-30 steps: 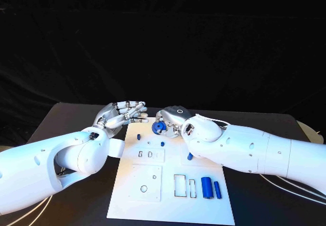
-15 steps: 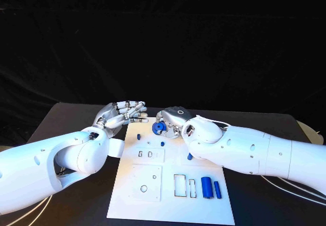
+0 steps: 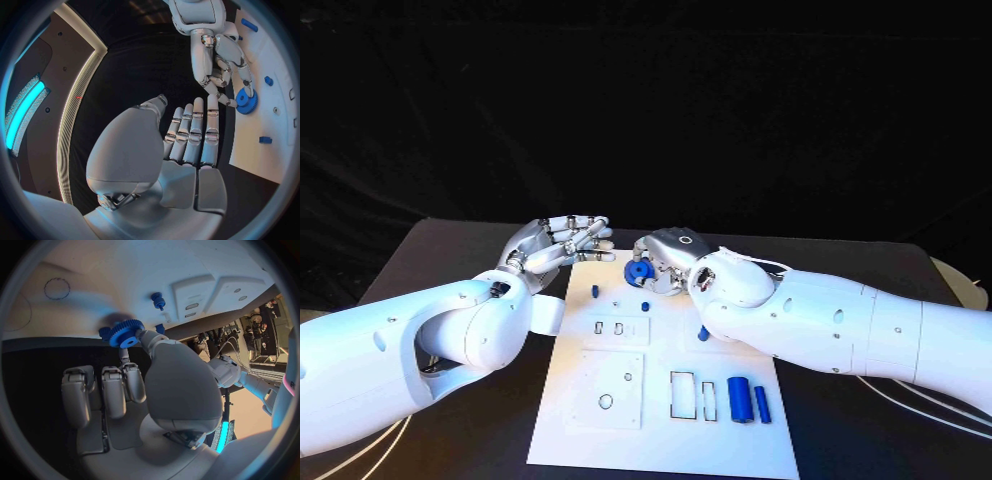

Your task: Assemble the parts on the task board

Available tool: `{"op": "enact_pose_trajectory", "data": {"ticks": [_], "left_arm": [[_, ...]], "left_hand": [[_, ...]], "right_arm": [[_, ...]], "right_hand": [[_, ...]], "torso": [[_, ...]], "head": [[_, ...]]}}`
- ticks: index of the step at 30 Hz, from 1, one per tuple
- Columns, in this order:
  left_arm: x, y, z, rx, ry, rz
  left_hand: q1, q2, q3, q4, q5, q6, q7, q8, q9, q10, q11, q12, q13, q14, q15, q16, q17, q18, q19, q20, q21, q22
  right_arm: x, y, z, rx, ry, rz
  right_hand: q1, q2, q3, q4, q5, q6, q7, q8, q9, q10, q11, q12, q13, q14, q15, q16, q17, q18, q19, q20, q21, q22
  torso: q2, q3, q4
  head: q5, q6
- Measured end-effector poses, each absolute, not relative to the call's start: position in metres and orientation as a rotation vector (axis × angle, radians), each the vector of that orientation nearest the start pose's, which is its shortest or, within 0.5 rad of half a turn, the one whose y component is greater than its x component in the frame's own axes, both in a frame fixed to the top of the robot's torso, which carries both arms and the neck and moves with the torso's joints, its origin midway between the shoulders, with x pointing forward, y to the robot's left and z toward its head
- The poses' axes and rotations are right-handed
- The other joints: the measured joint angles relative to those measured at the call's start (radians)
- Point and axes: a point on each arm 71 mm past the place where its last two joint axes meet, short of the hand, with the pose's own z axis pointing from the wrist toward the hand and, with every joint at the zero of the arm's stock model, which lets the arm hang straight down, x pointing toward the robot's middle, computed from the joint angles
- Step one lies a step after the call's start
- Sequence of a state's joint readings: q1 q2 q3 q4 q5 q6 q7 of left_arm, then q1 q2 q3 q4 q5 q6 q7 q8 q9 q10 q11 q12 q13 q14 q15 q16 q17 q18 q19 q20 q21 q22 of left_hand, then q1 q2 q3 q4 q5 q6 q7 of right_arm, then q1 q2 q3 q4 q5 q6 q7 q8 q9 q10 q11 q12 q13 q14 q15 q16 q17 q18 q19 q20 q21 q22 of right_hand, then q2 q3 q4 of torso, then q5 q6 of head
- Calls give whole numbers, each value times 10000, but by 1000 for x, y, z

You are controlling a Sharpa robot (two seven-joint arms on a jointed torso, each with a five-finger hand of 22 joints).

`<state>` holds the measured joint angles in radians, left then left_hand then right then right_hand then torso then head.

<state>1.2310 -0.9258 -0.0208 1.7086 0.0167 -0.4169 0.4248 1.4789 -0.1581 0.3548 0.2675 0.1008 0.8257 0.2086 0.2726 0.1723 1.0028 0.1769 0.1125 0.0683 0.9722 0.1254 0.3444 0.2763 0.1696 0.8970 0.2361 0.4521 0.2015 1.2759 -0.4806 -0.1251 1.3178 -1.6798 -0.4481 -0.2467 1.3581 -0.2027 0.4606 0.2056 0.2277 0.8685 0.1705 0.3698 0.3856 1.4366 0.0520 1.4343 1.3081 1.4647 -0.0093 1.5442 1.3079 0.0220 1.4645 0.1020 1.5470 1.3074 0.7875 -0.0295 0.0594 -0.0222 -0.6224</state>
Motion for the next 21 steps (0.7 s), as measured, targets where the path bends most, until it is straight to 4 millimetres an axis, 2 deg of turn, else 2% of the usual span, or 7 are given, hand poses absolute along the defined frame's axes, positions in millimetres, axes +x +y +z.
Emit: {"op": "enact_pose_trajectory", "data": {"ticks": [21], "left_arm": [[465, 202, -143, -10918, 13384, -15840]], "left_hand": [[0, 0, 0, 0, 0, 0, 0, 0, 0, 0, 0, 0, 0, 0, 0, 0, 9, 0, 0, 0, -1, 9]], "right_arm": [[507, -81, -174, -3357, 14380, 5761]], "right_hand": [[-41, -42, -1, 0, 47, 20, -20, -86, -3, 0, 0, 0, -2, 0, 0, 0, -3, 0, 0, 0, 38, 7]], "torso": [[6, 1, -11]], "head": [[18, -8]]}}
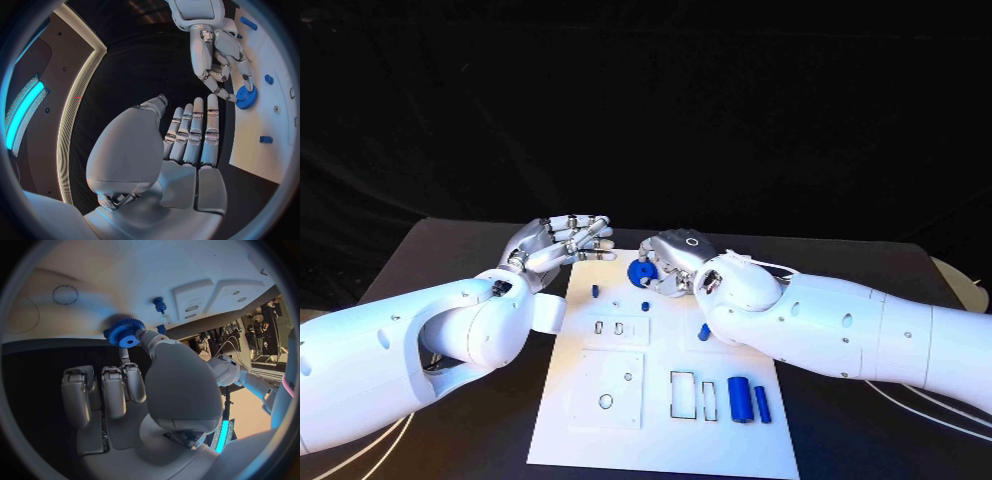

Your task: Assemble the parts on the task board

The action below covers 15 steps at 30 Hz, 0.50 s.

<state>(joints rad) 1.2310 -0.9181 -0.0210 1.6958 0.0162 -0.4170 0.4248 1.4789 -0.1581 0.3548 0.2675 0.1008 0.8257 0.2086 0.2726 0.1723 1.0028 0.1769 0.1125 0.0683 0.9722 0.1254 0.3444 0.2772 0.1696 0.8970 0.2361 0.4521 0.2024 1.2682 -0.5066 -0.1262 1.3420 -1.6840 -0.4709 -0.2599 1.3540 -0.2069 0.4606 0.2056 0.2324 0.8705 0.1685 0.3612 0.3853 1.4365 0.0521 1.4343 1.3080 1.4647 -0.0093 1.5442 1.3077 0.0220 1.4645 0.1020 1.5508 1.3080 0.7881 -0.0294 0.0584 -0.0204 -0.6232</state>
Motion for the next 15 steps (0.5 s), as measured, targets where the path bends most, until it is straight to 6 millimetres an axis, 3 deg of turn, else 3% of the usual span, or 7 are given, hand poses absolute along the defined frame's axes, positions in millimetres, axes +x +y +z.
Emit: {"op": "enact_pose_trajectory", "data": {"ticks": [13, 15], "left_arm": [[466, 203, -143, -10921, 13373, -15816], [466, 203, -143, -10922, 13372, -15813]], "left_hand": [[0, 0, 0, 0, 0, 0, 0, 0, 0, 0, 0, -50, 0, 0, 0, 0, -1, 0, 0, 0, 0, -2], [0, 0, 0, 0, 0, 0, 0, 0, 0, 0, 0, -50, 0, 0, 0, 0, -1, 0, 0, 0, 0, -2]], "right_arm": [[505, -80, -175, -3320, 14338, 5836], [505, -81, -175, -3309, 14323, 5841]], "right_hand": [[-83, -84, -1, -1, -5, 32, -34, -27, 0, -4, 4, 0, -2, 0, 0, 0, -1, 1, 0, 0, 0, -2], [-106, -107, 1, 1, -6, 127, -128, -40, -34, -55, 55, -50, -2, 0, 0, 0, -1, 0, 0, 0, 0, -2]], "torso": [[-4, -3, 7], [-5, -4, 6]], "head": [[31, -22], [36, -22]]}}
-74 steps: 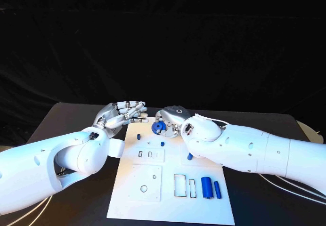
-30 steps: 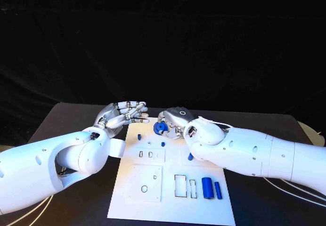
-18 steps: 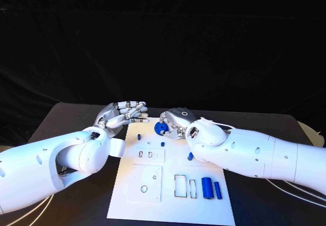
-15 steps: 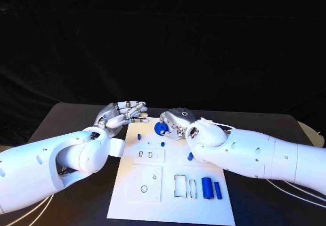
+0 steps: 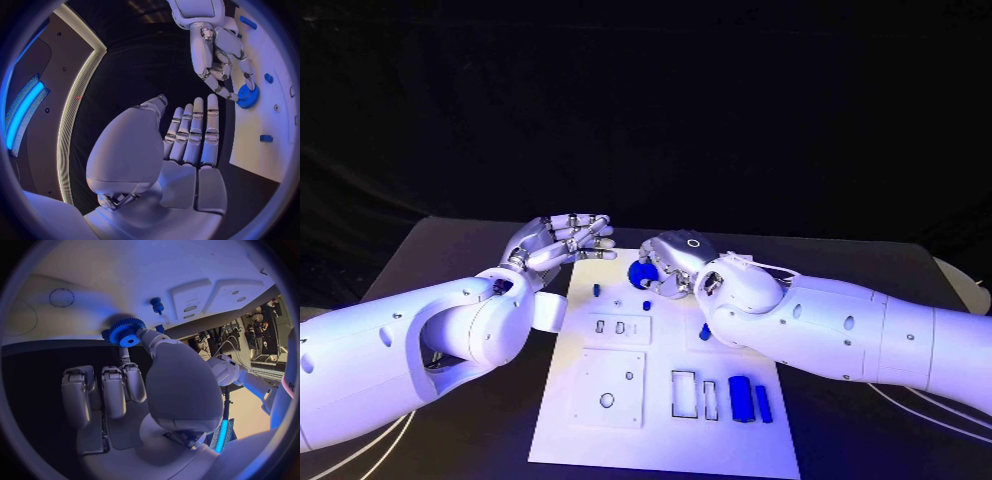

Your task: Assemble the parts on the task board

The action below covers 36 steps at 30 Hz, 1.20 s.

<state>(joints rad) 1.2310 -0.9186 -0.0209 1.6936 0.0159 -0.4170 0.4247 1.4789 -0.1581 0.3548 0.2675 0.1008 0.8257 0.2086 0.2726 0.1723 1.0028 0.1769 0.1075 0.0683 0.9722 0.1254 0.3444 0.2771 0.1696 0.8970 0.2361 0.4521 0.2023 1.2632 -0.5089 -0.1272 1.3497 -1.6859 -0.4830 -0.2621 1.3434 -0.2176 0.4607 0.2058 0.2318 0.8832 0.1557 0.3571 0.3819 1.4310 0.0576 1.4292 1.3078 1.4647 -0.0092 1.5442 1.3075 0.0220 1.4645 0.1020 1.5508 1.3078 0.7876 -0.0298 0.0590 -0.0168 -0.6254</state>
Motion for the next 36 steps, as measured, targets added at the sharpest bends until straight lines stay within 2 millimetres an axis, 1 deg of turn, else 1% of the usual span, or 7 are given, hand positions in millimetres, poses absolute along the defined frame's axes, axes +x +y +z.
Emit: {"op": "enact_pose_trajectory", "data": {"ticks": [10, 13, 15, 17, 20, 30, 36], "left_arm": [[466, 203, -143, -10926, 13366, -15799], [466, 203, -143, -10927, 13368, -15794], [466, 203, -143, -10927, 13368, -15793], [466, 203, -143, -10927, 13369, -15793], [466, 204, -143, -10927, 13369, -15792], [466, 204, -143, -10933, 13369, -15781], [466, 204, -143, -10936, 13371, -15775]], "left_hand": [[0, 0, 0, 0, -45, 0, 0, 0, 0, 0, 0, 0, 0, 0, 0, 0, 12, 0, 0, 0, 0, 8], [0, 0, 0, 0, -45, 0, 0, 0, 0, 0, 0, 0, 0, 0, 0, 0, 12, 0, 0, 0, 0, 8], [0, 0, 0, 0, -45, 0, 0, 0, 0, 0, 0, 0, 0, 0, 0, 0, 12, 0, 0, 0, 0, 8], [0, 0, 0, 0, -45, 0, 0, 0, 0, 0, 0, 0, 0, 0, 0, 0, 11, 0, 0, 0, 0, 8], [0, 0, 0, 0, -45, 0, 0, 0, 0, 0, 0, 0, 0, 0, 0, 0, 10, 0, 0, 0, 31, 7], [0, 0, 0, 0, -45, 0, 0, 0, 0, 0, 0, 0, 0, 0, 0, 0, 20, -1, 0, 0, 38, 6], [0, 0, 28, -28, -45, 0, 0, 0, 0, 0, 0, 0, 0, 0, 0, 0, 20, 0, 0, 0, 37, 6]], "right_arm": [[504, -80, -175, -3278, 14271, 5872], [505, -81, -175, -3269, 14267, 5860], [505, -81, -175, -3262, 14267, 5846], [506, -81, -175, -3254, 14269, 5828], [506, -81, -175, -3245, 14273, 5810], [507, -82, -176, -3245, 14318, 5770], [507, -84, -176, -3244, 14367, 5736]], "right_hand": [[-52, -52, 28, 27, -1, 37, -37, -92, -65, -3, 2, -12, -1, 0, 0, 0, -1, 0, 0, 0, 0, -2], [-130, -130, 29, 27, -2, -70, -70, -223, -67, -110, 110, -144, -2, 0, 0, 0, -2, 0, 0, 0, 0, -2], [-130, -130, 56, 52, -121, -433, 48, -464, -151, -234, 234, -276, -1, 26, 104, 0, -1, 1, 5, 6, 0, -2], [-170, -170, -12, 128, -376, -919, 209, -874, -316, -362, 361, -399, -1, 17, 244, 0, -2, 1, 16, 152, 0, -3], [-197, -192, -220, 170, -499, -1082, 301, -1107, -396, -429, 428, -455, -2, 17, 272, 0, -2, 1, 17, 201, -1, -3], [-262, -127, -389, 274, -499, -981, 312, -1111, -398, -428, 428, -455, -3, 18, 272, 0, -2, 1, 18, 273, -1, -4], [-294, -95, -443, 328, -498, -735, 238, -1110, -370, -428, 428, -455, -3, 18, 272, 0, 6, 1, 18, 272, -1, -5]], "torso": [[0, 0, 1], [0, -3, -1], [0, -4, -6], [0, -4, -6], [1, -3, -3], [3, -2, 1], [2, -1, 3]], "head": [[16, -9], [17, -12], [18, -12], [18, -12], [10, -11], [8, -19], [8, -30]]}}
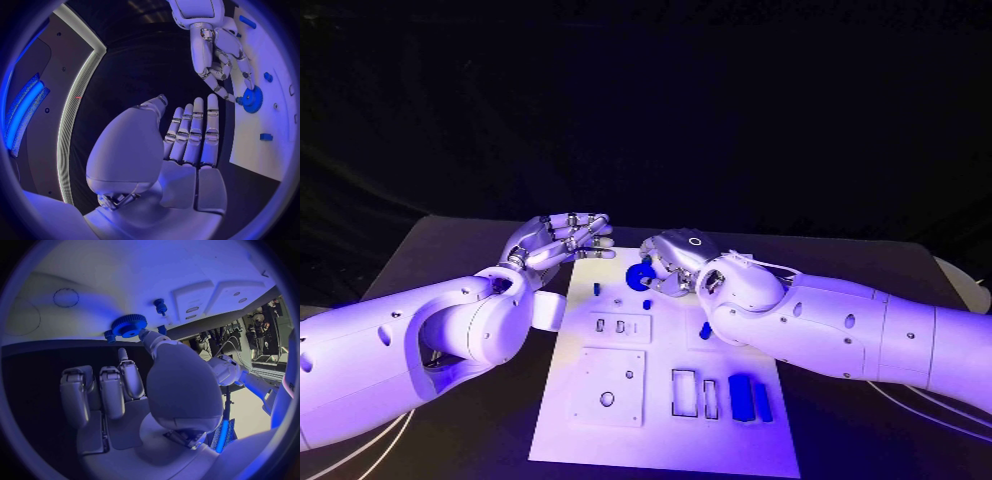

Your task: Assemble the parts on the task board

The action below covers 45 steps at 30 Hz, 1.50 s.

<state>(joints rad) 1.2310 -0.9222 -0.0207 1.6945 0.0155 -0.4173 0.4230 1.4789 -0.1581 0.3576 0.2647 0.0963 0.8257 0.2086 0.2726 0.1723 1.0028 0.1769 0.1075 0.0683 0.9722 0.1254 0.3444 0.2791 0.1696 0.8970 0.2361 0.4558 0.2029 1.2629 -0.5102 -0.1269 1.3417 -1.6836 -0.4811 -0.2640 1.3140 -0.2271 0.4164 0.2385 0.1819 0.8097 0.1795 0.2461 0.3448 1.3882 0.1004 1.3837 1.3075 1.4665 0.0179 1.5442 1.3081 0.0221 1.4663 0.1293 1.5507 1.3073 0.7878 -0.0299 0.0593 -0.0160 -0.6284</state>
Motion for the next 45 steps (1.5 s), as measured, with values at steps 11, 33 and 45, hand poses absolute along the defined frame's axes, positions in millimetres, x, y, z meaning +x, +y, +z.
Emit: {"op": "enact_pose_trajectory", "data": {"ticks": [11, 33, 45], "left_arm": [[466, 205, -143, -10944, 13376, -15758], [469, 210, -145, -10990, 13328, -15615], [471, 211, -147, -11002, 13365, -15614]], "left_hand": [[0, 0, 0, 0, 0, 0, 0, 0, 0, 0, 0, 0, 0, 0, 0, 0, -1, 0, 0, 0, 0, -1], [0, 0, 0, 0, 0, 0, 0, 0, 0, 0, 0, 0, 0, -37, 36, 0, 19, 0, 0, 0, 0, 7], [0, 0, 0, 0, 0, 0, 0, 0, 0, 36, -36, 0, 0, -37, 36, 0, 19, 0, 0, 0, 0, 6]], "right_arm": [[506, -95, -178, -2987, 14710, 5730], [496, -258, -139, 460, 14733, 7007], [493, -290, -168, 776, 15419, 6913]], "right_hand": [[-496, 259, -210, 433, 271, 243, -57, 0, 20, 108, -108, 177, -1, 0, -1, 39, -2, 0, 0, -1, 41, 8], [311, -58, 162, -262, 218, 397, -144, -205, -21, 144, -146, 196, -1, 0, -1, 39, -4, 0, 0, -1, -325, 5], [471, -126, 140, -390, 294, 188, -6, -368, -60, 87, -89, 151, -1, 0, -1, 39, -6, 0, 0, -2, -325, 4]], "torso": [[-5, 1, 4], [-173, 125, -357], [-228, 252, -449]], "head": [[3, 46], [-186, 252], [-210, 195]]}}
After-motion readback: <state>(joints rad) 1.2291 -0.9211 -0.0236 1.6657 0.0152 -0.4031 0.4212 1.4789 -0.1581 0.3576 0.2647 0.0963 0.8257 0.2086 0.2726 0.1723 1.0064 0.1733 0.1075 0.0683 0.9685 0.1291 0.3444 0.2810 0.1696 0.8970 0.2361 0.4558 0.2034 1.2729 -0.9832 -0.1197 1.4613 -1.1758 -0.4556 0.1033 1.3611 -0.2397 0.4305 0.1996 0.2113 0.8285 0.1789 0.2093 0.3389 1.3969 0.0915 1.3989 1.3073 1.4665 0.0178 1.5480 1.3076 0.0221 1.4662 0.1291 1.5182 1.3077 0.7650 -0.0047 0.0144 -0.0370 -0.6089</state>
